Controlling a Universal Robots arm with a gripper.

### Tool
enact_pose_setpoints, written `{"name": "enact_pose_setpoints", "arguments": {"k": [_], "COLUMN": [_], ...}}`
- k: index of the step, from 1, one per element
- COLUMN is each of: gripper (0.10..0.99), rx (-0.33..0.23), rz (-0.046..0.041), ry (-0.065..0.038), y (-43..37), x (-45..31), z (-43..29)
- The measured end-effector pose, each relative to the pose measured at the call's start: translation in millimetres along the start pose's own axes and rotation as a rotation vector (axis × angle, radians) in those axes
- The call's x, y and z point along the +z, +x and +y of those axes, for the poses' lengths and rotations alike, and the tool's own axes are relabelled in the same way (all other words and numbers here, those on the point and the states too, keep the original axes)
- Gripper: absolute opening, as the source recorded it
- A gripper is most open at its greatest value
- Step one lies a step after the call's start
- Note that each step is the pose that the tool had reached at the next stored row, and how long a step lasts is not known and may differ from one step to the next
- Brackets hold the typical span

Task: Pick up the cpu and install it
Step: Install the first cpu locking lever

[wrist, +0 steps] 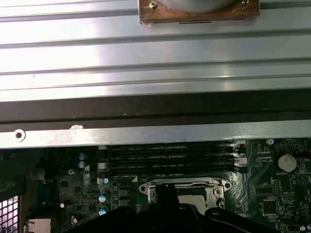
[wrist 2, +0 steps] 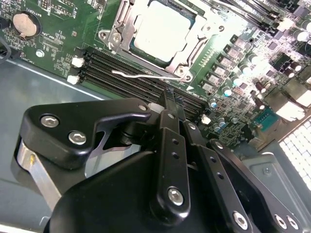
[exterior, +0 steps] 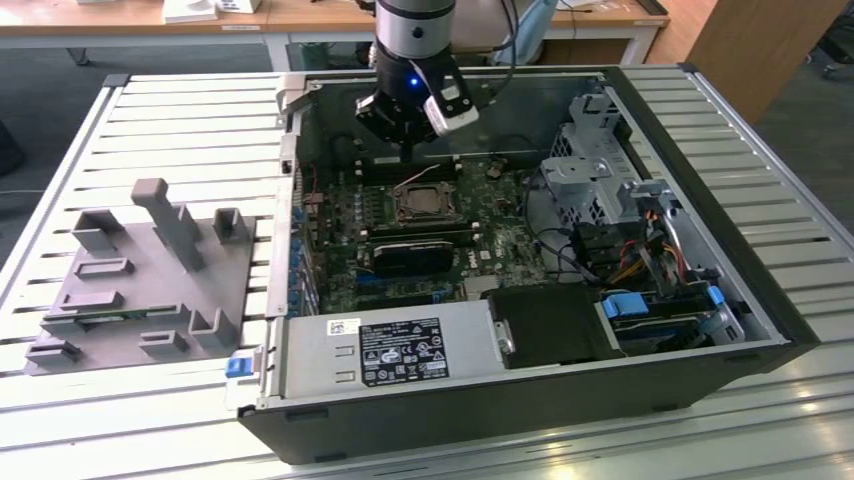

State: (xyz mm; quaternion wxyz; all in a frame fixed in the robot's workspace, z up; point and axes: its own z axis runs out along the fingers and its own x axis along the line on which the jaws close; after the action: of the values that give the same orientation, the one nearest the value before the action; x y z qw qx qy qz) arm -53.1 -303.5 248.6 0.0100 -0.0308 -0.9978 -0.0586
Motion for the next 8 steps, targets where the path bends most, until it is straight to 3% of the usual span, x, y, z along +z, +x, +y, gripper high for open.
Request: {"name": "enact_pose_setpoints", "arguments": {"k": [8], "gripper": [0.106], "rx": [0.000], "rz": [-0.0001], "ry": [0.001], "y": [-4.6], "x": [6.9], "z": [-0.5]}}
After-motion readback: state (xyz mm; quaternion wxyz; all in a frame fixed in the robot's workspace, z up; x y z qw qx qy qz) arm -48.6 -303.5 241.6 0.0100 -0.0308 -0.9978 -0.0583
